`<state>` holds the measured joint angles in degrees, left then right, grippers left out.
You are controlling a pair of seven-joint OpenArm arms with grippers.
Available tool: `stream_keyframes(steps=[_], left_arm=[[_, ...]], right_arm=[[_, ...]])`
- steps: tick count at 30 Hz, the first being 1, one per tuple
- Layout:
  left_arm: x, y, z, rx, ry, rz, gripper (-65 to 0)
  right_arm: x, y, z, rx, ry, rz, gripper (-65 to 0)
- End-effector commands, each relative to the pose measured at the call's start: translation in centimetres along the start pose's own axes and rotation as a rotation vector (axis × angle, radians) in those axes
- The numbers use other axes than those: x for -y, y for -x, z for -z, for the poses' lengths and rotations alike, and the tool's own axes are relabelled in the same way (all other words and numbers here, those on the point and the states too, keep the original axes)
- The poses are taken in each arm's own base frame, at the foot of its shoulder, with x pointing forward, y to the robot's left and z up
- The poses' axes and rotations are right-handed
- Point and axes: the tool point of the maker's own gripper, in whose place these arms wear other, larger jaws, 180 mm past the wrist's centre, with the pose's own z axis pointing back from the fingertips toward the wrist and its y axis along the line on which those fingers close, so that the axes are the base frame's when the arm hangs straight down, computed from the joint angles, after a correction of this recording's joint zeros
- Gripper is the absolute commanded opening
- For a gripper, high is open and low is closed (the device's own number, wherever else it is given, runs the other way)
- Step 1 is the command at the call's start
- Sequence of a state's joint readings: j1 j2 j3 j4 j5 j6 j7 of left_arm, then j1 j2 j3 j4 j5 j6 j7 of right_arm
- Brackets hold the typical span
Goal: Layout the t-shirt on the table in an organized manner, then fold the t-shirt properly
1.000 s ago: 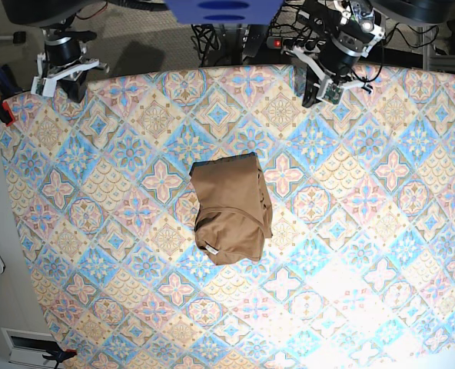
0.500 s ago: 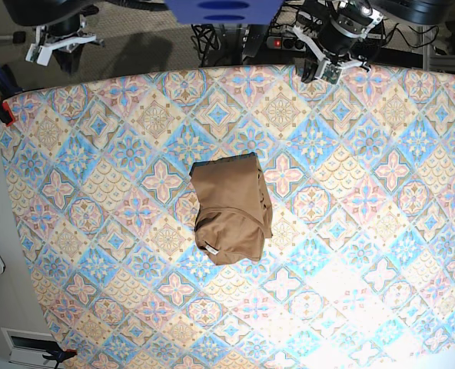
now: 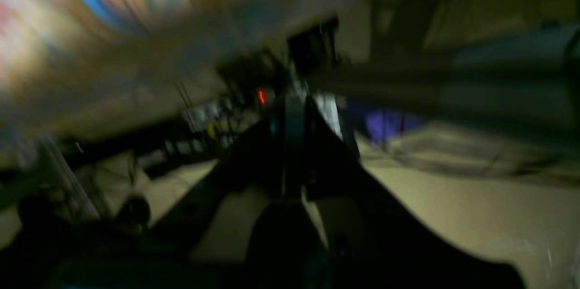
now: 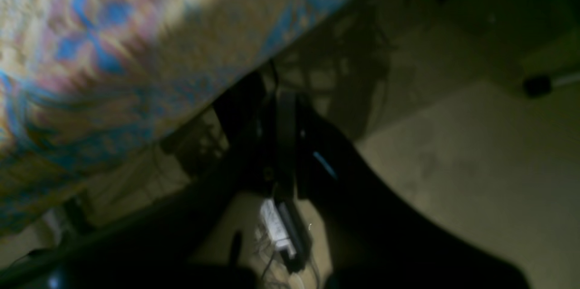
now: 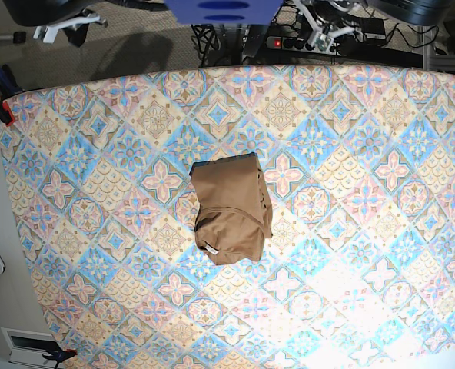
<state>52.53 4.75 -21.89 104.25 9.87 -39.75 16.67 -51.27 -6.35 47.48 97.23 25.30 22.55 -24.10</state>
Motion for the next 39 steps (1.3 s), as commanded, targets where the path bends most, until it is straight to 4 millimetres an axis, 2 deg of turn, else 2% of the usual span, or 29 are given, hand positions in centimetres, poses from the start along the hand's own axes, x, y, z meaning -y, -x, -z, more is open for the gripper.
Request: stream_keyframes(steps=[1,7,12,15,17,19,21,25,27,33,35,37,38,39], left_arm=[[0.5,0.9,0.0,-0.004,0.017,-0.019,-65.0],[2.0,4.1,2.4,0.077,0.069,-0.117,-65.0],[0.3,7.1,4.1,0.018,0.028,-0.193,-65.0],[-1.6,7.6,4.5,0.015,-0.018,-0.229,-65.0],[-3.0,8.0,4.5,0.014,-0.054,-0.257,-65.0],[-4.3,8.1,4.8,0.012,-0.082,-0.265,-65.0],[-5.2,8.7,5.6,-0.033,-0.093,-0.241,-65.0],[-5.6,10.3,7.4,-0.109,-0.096,-0.253,-65.0],[-6.4,10.5,8.0,-0.123,-0.111,-0.28,-65.0],[-7.6,11.1,9.5,-0.167,-0.131,-0.33,-65.0],[-7.3,11.3,9.9,-0.191,-0.117,-0.316,-65.0],[-7.0,11.4,10.3,-0.215,-0.101,-0.288,-65.0],[-6.8,11.4,10.4,-0.223,-0.093,-0.281,-65.0],[-6.6,11.4,10.7,-0.229,-0.083,-0.275,-65.0]], right_arm=[[0.9,0.1,-0.5,0.004,0.016,0.001,-65.0],[2.3,3.8,-0.5,-0.081,0.049,0.059,-65.0],[3.9,8.3,-1.0,-0.184,0.09,0.123,-65.0],[4.9,10.7,-1.4,-0.226,0.119,0.162,-65.0],[5.2,9.7,-0.1,-0.174,0.118,0.166,-65.0],[4.2,8.7,2.4,-0.134,0.09,0.169,-65.0],[3.7,9.6,3.8,-0.171,0.084,0.122,-65.0],[2.6,10.8,6.1,-0.226,0.069,0.07,-65.0],[2.3,11.7,6.6,-0.249,0.065,0.081,-65.0],[2.9,16.6,5.3,-0.373,0.092,0.145,-65.0],[3.4,15.5,6.7,-0.362,0.078,0.138,-65.0],[2.4,13.3,9.4,-0.331,0.001,0.138,-65.0],[1.9,12.9,10.2,-0.328,-0.028,0.146,-65.0],[1.9,13.3,10.4,-0.347,-0.048,0.157,-65.0]])
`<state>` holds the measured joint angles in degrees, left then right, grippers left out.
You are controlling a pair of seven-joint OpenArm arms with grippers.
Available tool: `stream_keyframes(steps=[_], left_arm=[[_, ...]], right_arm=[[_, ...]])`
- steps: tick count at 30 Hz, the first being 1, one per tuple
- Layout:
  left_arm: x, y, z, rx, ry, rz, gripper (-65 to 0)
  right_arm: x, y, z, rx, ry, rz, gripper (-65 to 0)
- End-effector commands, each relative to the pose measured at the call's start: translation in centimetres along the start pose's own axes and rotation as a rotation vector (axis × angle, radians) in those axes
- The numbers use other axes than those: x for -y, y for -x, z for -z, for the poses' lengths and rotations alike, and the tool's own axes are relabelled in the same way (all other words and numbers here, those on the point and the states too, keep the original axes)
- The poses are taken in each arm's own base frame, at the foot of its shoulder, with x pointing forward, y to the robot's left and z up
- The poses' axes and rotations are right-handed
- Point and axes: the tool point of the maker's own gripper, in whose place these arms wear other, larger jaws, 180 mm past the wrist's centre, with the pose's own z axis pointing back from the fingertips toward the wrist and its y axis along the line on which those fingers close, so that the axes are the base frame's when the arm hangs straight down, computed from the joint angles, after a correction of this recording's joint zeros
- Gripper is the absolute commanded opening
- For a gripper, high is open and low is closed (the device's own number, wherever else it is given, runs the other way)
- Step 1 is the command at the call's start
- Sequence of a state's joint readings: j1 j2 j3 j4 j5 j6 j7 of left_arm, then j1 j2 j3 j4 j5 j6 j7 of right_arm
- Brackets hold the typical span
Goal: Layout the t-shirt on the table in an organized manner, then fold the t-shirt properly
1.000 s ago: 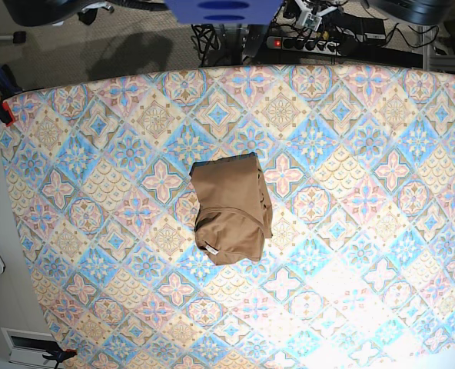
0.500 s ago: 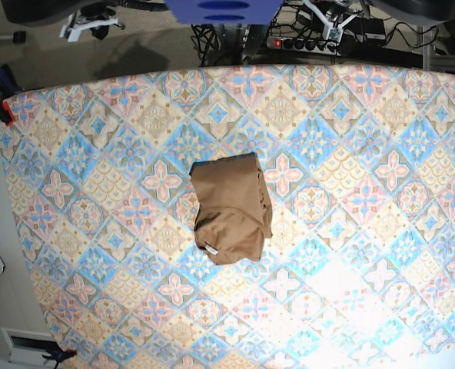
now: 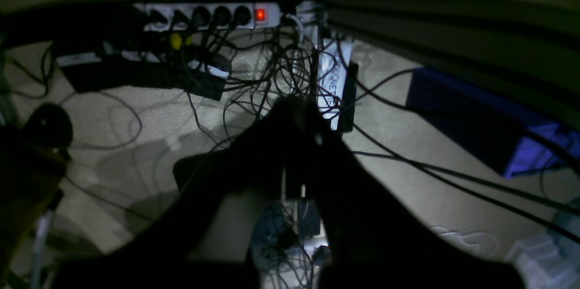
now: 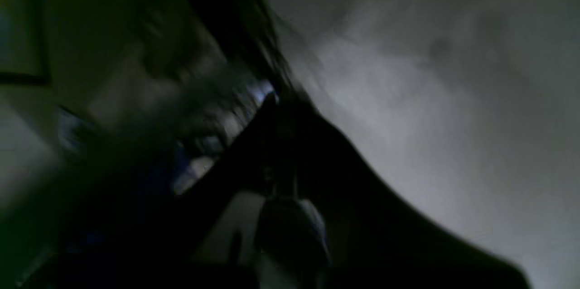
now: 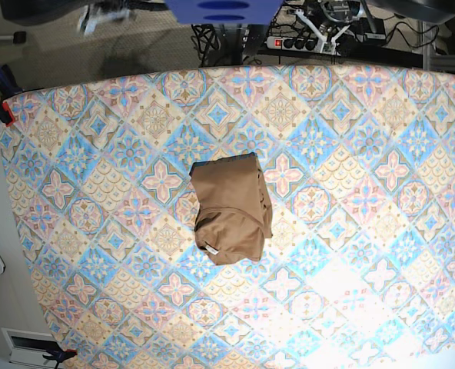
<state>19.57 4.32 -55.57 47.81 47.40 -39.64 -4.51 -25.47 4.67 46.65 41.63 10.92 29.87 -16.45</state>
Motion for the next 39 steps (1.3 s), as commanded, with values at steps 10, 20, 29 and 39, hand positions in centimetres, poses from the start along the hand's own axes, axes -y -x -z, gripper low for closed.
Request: stream_keyframes(steps=[10,20,29,39], left_arm=[[2.9,4.1,2.1,-0.154,0.189,0.038,-65.0],[4.6,6.4,3.1,-0.246,0.227,0.179,-65.0],[1.8,4.9,4.1,-0.269,0.065,0.255,-65.0],[-0.6,1.8,4.8,-0.236,-0.065,0.289,-65.0]], right_arm=[[2.8,1.5,1.4,-0.043,0.046,0.112,-65.0],[1.5,4.3,2.4,-0.13,0.037,0.13,-65.0],[5.3,3.6,2.5,-0.167,0.279,-0.043,-65.0],[9.7,0.9,1.0,-0.104,0.584,-0.158,-65.0]])
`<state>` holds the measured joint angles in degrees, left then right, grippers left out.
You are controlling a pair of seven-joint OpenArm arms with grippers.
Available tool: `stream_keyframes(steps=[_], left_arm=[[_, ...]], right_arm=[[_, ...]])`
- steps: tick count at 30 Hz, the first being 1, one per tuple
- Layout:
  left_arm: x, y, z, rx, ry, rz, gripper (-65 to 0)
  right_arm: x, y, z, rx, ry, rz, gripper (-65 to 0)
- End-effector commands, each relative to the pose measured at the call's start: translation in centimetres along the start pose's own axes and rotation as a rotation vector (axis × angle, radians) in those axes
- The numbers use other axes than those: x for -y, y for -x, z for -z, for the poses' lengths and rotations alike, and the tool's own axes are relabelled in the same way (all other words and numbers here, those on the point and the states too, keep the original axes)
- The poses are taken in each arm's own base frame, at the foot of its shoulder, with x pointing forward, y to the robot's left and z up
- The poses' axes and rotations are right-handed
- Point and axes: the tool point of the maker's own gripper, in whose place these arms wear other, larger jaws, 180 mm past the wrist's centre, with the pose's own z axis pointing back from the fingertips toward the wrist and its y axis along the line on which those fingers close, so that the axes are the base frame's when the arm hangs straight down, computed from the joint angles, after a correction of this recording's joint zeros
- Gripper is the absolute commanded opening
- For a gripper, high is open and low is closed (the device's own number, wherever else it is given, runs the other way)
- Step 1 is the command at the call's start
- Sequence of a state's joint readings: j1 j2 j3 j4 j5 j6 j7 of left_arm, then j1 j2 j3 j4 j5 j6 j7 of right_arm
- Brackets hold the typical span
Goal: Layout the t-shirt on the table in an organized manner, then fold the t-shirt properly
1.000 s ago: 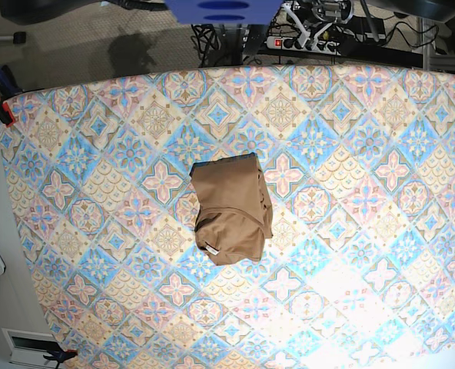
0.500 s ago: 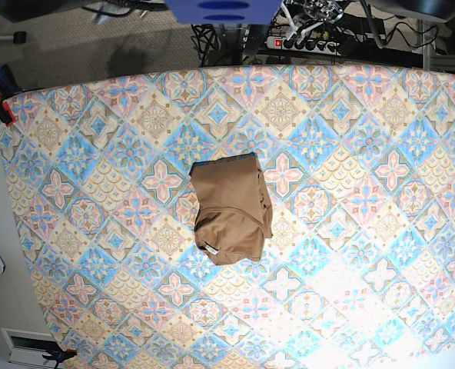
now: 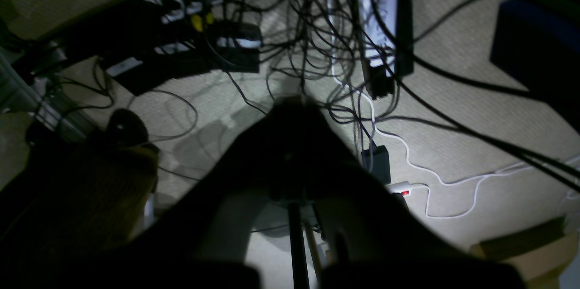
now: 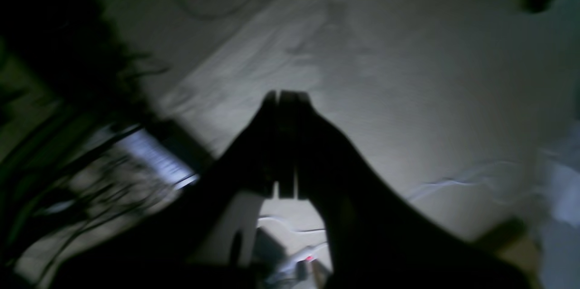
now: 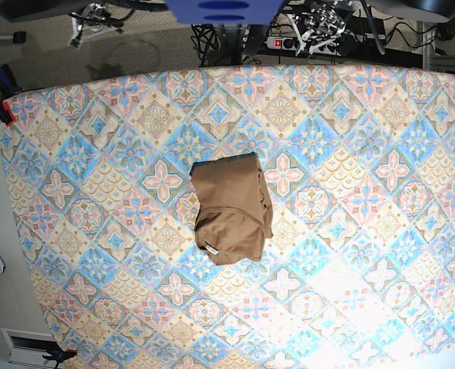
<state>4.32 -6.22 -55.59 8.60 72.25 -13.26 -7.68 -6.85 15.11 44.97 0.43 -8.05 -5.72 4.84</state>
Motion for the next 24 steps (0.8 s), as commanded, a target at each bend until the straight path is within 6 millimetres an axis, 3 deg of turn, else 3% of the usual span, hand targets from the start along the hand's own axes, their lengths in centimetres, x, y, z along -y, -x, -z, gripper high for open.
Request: stream_keyframes(steps=[1,4,10,15,17,24], left_arm=[[0.1,0.5,0.0,-0.01,0.003,0.0,-65.0],[-0.3,-0.8,0.0,0.011,-0.006,-0.006,-65.0],[-0.7,-2.0,0.0,0.027,-0.011,0.003,-65.0],[-0.9,-2.2,0.0,0.03,-0.012,0.004,-65.0],[-0.8,-2.4,0.0,0.034,-0.012,0.004,-65.0],[-0.4,-2.8,0.1,0.045,-0.005,0.002,-65.0]], right_arm=[[0.9,1.6,-0.2,-0.031,0.026,-0.013,-65.0],[1.4,2.1,-0.4,-0.038,0.088,-0.026,-65.0],[-2.0,5.8,-1.5,-0.093,0.13,-0.044,-65.0],[-6.2,8.8,-2.7,-0.14,0.084,-0.043,-65.0],[-7.0,9.3,-2.9,-0.148,0.071,-0.042,-65.0],[-7.0,9.3,-2.9,-0.148,0.071,-0.043,-65.0]])
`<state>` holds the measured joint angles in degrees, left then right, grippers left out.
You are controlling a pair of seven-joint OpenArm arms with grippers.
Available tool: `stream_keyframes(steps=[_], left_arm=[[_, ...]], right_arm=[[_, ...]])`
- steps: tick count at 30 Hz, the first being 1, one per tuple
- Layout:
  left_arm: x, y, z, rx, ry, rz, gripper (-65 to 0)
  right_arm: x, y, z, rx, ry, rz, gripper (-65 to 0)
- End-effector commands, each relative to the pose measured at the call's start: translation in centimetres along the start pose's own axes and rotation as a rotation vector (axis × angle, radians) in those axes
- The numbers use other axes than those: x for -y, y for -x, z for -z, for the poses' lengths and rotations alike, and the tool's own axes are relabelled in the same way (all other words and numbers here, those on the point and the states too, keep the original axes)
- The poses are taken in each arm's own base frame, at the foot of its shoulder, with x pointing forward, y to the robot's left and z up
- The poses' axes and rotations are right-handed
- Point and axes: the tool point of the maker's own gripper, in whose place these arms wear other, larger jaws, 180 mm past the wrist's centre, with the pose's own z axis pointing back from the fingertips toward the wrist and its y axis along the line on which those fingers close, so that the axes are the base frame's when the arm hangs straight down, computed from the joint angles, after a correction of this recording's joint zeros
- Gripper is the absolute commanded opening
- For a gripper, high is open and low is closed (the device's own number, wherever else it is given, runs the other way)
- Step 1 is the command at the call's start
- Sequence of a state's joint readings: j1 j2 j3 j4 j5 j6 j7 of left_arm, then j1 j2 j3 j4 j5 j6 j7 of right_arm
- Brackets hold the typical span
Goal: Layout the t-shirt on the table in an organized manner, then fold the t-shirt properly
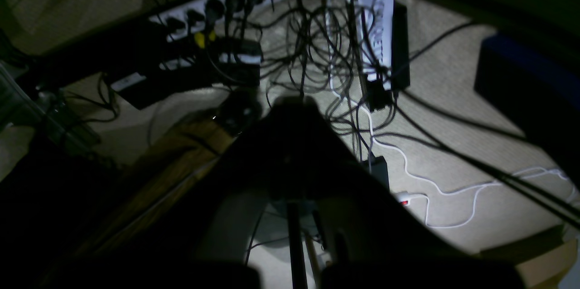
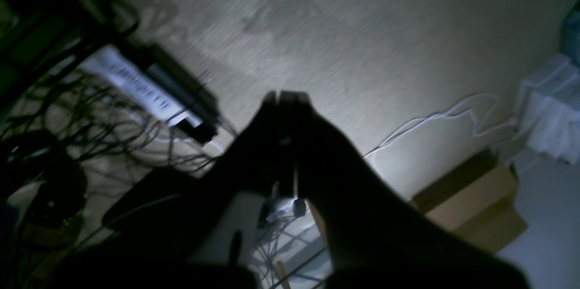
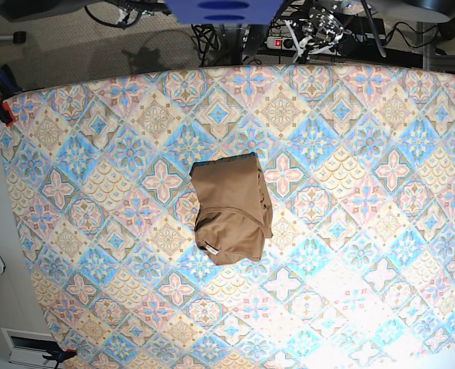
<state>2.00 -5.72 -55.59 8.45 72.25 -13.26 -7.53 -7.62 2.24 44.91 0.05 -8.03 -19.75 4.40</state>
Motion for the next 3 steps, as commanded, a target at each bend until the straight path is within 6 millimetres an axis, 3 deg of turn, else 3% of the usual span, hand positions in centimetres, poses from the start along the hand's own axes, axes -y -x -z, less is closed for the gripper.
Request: stream_keyframes(steps=[1,3], left_arm=[[0.1,-0.3,0.0,0.01,0.002,-0.002,-65.0],[1.0,-0.7,0.1,0.017,0.013,-0.007,-65.0]], right_arm=[[0.2,-0.6,0.1,0.013,0.009,-0.001,-65.0],[-1.6,-3.5,0.0,0.052,-0.018,0.018,-65.0]])
